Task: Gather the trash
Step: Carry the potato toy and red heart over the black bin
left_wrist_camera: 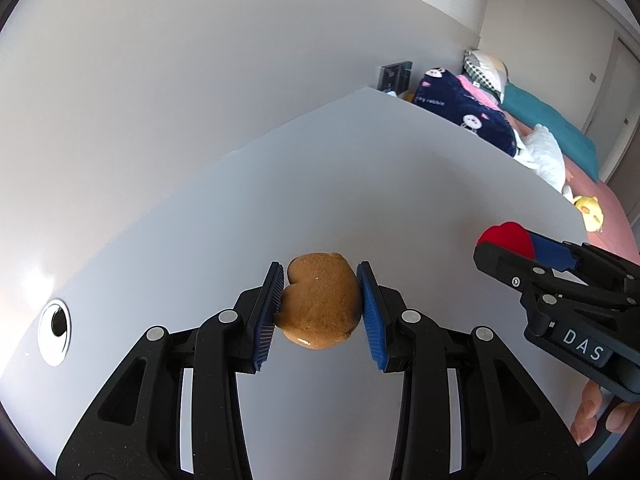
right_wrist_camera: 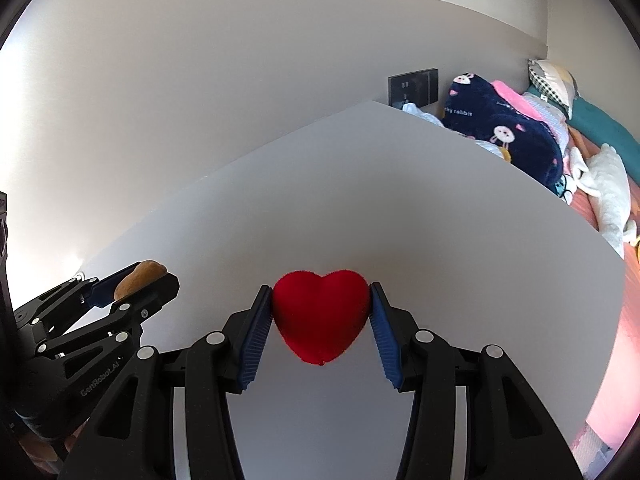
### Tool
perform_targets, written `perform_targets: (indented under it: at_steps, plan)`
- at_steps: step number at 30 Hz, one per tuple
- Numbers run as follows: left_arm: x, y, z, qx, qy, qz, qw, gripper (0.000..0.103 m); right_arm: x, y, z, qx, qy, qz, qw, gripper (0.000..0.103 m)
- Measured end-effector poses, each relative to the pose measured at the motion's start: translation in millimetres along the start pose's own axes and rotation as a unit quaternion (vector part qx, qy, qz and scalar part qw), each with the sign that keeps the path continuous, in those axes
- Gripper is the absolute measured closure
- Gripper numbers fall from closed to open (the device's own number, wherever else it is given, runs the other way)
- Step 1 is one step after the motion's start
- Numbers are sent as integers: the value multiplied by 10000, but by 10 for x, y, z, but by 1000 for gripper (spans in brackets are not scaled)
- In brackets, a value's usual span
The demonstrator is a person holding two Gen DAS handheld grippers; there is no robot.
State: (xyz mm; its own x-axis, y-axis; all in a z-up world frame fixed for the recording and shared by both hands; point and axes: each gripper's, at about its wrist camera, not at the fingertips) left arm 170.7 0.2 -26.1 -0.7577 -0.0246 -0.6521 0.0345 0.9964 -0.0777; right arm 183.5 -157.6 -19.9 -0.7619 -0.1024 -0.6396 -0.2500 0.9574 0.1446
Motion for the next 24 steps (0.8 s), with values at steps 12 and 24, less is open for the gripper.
perform_targets:
  at_steps: [12, 24]
  plan:
    - [161, -284, -314, 143, -78, 185, 9997, 66, 199, -138, -425, 94, -146, 140, 9998, 53]
    - [325, -623, -627, 314, -198, 453, 9983, 66, 491, -277, -941, 231, -355, 292, 9987, 53]
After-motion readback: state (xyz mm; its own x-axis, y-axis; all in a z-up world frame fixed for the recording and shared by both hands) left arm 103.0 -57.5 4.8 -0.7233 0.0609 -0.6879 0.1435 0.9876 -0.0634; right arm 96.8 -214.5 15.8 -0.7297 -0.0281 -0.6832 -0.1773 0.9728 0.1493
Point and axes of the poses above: each gripper's, at about its wrist camera, not at the fingertips, and z roughly the way its jaws point, y to its left, x to its underside
